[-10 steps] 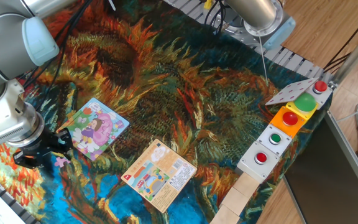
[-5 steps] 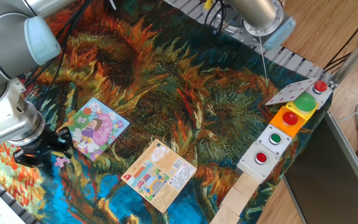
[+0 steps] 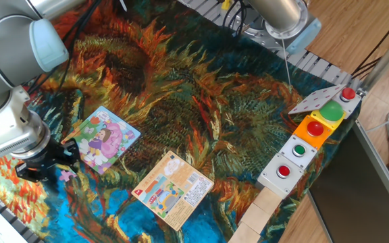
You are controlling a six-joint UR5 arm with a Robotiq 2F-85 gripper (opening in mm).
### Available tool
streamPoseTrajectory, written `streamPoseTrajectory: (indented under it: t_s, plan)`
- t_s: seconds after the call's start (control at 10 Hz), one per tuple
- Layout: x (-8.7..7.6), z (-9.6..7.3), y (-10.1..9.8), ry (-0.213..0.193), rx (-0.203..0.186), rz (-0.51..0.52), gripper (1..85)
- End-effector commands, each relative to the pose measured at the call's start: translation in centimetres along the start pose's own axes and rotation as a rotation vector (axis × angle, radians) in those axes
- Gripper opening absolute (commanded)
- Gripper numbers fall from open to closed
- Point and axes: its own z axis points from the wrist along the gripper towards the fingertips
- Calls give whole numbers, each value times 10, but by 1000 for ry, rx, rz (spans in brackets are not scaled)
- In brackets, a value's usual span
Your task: Assemble one piece of a puzzle
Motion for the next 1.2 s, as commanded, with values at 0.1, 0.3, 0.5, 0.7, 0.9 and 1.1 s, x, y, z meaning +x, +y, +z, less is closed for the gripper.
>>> streamPoseTrajectory:
  t_s: [0.1,0.3,0.5,0.7,0.9,1.1]
  plan:
    - [-3,-1,0,-12,2,9,507]
    - [-3,-1,0,-10,3,9,507]
    - [-3,-1,1,-12,2,9,507]
    - [-2,-1,1,-10,3,7,507]
    - [-1,-1,1,-10,1,7,507]
    - [1,0,2,-7,4,4,510]
